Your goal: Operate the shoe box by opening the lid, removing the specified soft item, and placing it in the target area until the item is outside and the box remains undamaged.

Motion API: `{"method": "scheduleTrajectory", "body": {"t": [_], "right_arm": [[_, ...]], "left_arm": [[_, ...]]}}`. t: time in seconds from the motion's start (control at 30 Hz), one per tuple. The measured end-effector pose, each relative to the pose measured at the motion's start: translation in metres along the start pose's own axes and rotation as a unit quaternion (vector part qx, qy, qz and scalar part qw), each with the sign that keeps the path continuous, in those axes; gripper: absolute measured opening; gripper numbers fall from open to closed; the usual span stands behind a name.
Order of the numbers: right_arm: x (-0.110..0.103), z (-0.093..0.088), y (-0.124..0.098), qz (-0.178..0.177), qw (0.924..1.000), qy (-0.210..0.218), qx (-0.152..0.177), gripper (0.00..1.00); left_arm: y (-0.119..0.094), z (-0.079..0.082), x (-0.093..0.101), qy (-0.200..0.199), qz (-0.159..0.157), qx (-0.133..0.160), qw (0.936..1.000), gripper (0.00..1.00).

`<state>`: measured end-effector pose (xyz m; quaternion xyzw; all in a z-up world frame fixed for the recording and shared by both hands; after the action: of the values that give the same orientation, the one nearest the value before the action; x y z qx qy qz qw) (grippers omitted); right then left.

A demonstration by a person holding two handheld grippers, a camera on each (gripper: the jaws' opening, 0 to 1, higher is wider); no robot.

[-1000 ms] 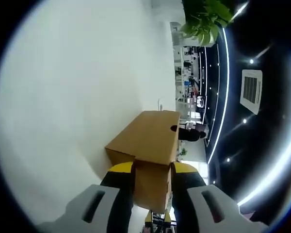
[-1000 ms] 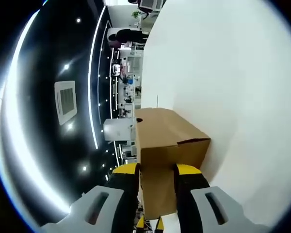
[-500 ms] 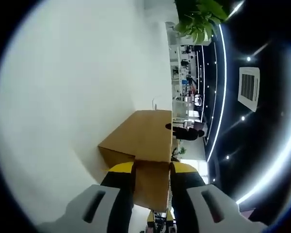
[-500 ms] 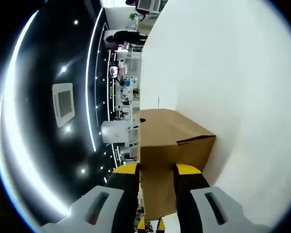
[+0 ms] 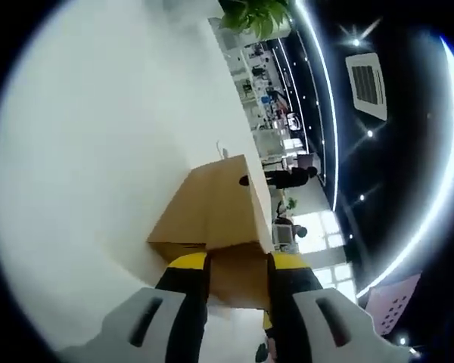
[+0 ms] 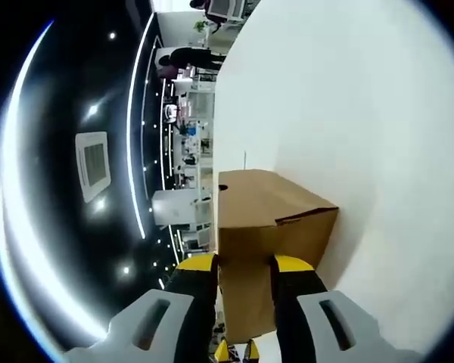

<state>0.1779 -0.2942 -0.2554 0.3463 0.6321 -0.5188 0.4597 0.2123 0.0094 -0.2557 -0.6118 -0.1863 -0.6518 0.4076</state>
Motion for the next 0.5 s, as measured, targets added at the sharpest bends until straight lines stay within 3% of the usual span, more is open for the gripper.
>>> {"method": "scheduleTrajectory", "body": {"t": [0.2,0.3,0.4,0.43,0.5], "right_arm": [[-0.001,0.001,0.0,-0.001,1.0,0.001,-0.004,0.26],[-0.002,0.001,0.0,-0.002,1.0,0.002,-0.004,0.26],[-0.003,0.001,0.0,-0.002,1.0,-0.004,-0.003,0.26],[-0.003,0.0,-0.001,-0.004,1.0,-0.007,-0.003,0.26],[-0.002,0.001,0.0,-0.004,0.9999,-0.009,-0.004,0.26]], "left_arm": [[-0.002,0.0,0.006,0.026,0.0,-0.008,0.9996,0.3],[-0.004,0.001,0.004,0.08,0.005,-0.025,0.9965,0.27],[-0.009,-0.002,0.005,0.156,0.011,-0.052,0.9863,0.27],[-0.012,-0.005,0.007,0.2,0.005,-0.07,0.9773,0.25],[-0.015,-0.001,0.01,0.251,0.003,-0.052,0.9667,0.21]]}}
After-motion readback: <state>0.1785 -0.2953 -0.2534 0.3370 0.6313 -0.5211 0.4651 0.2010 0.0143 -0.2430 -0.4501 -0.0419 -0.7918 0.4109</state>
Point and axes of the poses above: the point that each gripper's makers call its tool centre point, and the gripper's own axes: y roughly forward along the fingers, x roughly to its right, z roughly out of its top, the point moved 7 cm from there along -y, roughly backward along the fingers, and after that the axes turned 2 degrees about -z, right-handed, at the moved point
